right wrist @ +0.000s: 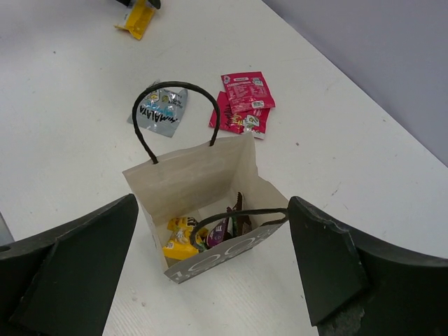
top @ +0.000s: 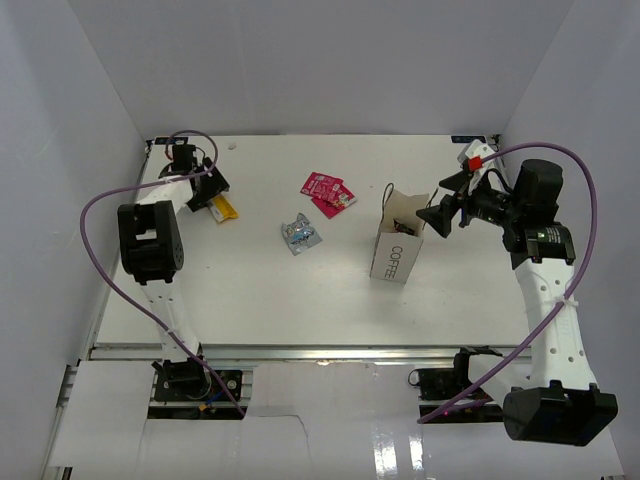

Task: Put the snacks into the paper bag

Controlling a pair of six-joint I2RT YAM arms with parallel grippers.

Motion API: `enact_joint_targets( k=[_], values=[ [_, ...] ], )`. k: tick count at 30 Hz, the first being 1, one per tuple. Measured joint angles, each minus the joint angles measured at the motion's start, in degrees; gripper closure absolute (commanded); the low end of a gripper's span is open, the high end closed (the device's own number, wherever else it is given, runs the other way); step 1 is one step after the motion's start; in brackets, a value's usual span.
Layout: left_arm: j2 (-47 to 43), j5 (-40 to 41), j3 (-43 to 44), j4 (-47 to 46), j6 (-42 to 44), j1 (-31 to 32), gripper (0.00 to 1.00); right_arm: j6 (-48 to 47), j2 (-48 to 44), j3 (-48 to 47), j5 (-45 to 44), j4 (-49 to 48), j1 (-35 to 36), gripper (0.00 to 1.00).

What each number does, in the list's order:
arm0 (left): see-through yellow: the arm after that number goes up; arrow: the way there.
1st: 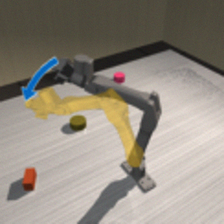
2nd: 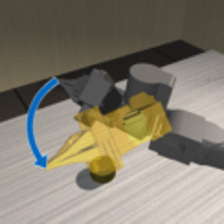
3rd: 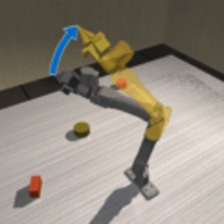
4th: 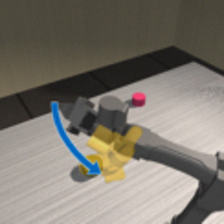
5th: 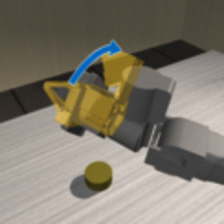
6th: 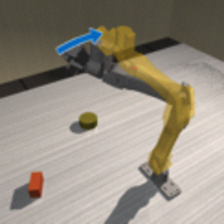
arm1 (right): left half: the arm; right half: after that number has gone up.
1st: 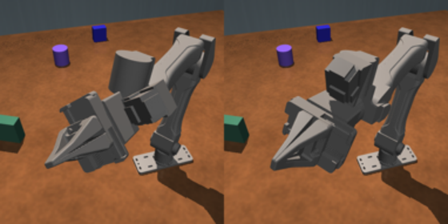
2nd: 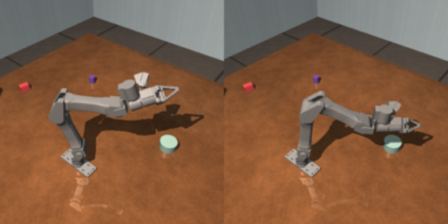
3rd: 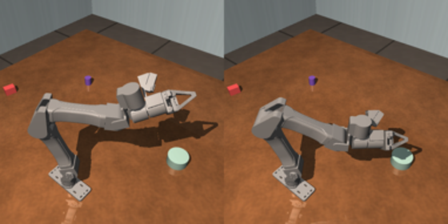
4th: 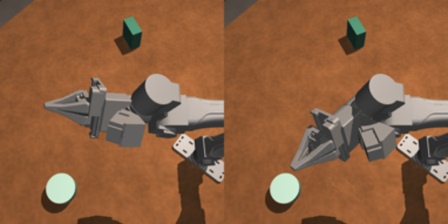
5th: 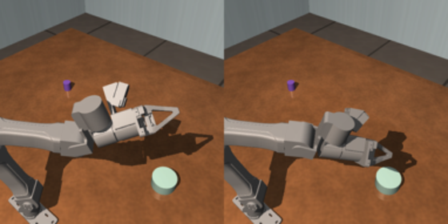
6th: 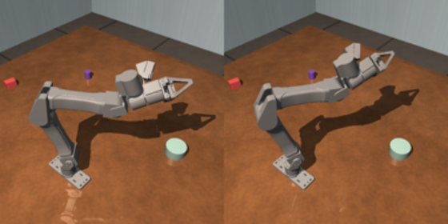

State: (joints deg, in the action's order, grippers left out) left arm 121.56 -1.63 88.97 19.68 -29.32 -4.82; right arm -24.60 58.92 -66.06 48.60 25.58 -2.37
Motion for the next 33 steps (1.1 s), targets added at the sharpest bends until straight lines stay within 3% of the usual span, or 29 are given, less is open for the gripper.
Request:
enact_joint_targets(
  k=[2,11,16,22,28,33],
  values=[
    [0.15,0.11,0.85,0.28,0.15,0.0,0.14,0.17,0.07,0.0,0.04,0.0,-0.39,0.07],
    [1.01,-0.13,0.74,0.81,1.53,0.0,0.39,0.52,0.59,0.0,0.26,0.0,-1.33,0.07],
    [0.9,-1.86,-0.52,-0.07,3.17,0.0,0.61,0.7,0.59,0.0,0.52,0.0,-1.38,0.07],
    [-2.64,-6.86,-6.34,-4.26,4.59,-0.26,0.77,1.73,0.59,0.0,1.09,-0.02,-1.38,0.07],
    [-11.87,-15.13,-16.94,-7.58,4.15,-0.2,0.8,2.49,0.59,0.0,1.4,-0.09,-1.38,0.07],
    [-26.95,-23.98,-26.8,-15.65,0.81,2.08,0.8,3.39,0.59,0.0,1.49,-0.37,-1.38,0.07]
  ],
)
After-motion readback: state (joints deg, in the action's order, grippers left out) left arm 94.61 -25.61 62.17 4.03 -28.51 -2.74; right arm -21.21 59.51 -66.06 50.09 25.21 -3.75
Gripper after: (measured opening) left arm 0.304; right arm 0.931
